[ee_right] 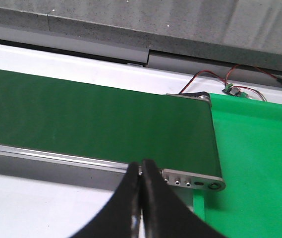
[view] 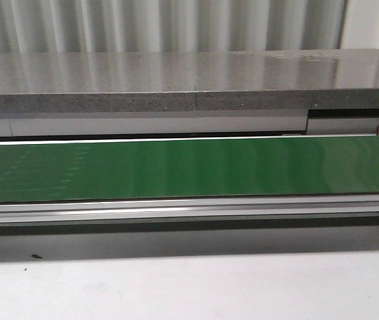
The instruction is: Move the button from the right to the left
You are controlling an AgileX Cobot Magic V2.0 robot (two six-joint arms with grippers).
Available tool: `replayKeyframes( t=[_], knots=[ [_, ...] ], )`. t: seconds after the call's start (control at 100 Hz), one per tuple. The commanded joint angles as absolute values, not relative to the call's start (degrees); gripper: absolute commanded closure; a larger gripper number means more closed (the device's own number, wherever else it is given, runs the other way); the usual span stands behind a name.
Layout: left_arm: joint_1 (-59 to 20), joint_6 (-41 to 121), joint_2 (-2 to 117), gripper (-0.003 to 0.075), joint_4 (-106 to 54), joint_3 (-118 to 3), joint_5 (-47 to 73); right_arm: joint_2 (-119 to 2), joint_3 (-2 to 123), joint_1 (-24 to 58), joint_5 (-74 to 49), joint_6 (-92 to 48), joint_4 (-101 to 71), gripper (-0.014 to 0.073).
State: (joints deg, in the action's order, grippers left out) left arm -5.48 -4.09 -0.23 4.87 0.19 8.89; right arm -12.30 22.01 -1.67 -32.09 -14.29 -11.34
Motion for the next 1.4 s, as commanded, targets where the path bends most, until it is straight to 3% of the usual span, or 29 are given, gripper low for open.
replayKeyframes(
  t=[0.0, 0.44, 0.73, 0.88, 1.05, 1.11, 1.39],
  knots=[
    [-5.46, -4.48, -1.83, 0.0741, 4.44, 2.40, 4.64, -13.03, 23.46, -1.46, -27.61, -14.67, -11.13, 0.0662],
    [-5.46, -4.48, -1.83, 0.0741, 4.44, 2.40, 4.64, -13.03, 23.25, -1.46, -26.63, -14.67, -10.82, 0.0662],
    [-5.46, -4.48, -1.83, 0.0741, 4.44, 2.40, 4.64, -13.03, 13.21, -1.51, -1.73, -8.02, -6.40, 0.0662],
    [-5.46, -4.48, -1.83, 0.0741, 4.44, 2.40, 4.64, -10.15, 7.46, -1.51, 0.00, 3.68, 2.77, 0.0662],
    [-5.46, -4.48, -1.83, 0.0741, 4.44, 2.40, 4.64, -1.59, -0.66, -1.51, 5.00, 4.19, 2.71, 0.0662],
    [-5.46, -4.48, -1.83, 0.0741, 4.44, 2.40, 4.64, 2.07, -0.32, -1.57, 0.00, 4.11, 2.98, 0.0662],
    [-5.46, -4.48, -1.83, 0.0741, 4.44, 2.40, 4.64, 1.75, -0.43, -1.51, -0.73, 4.11, 3.16, 0.0662]
  ],
)
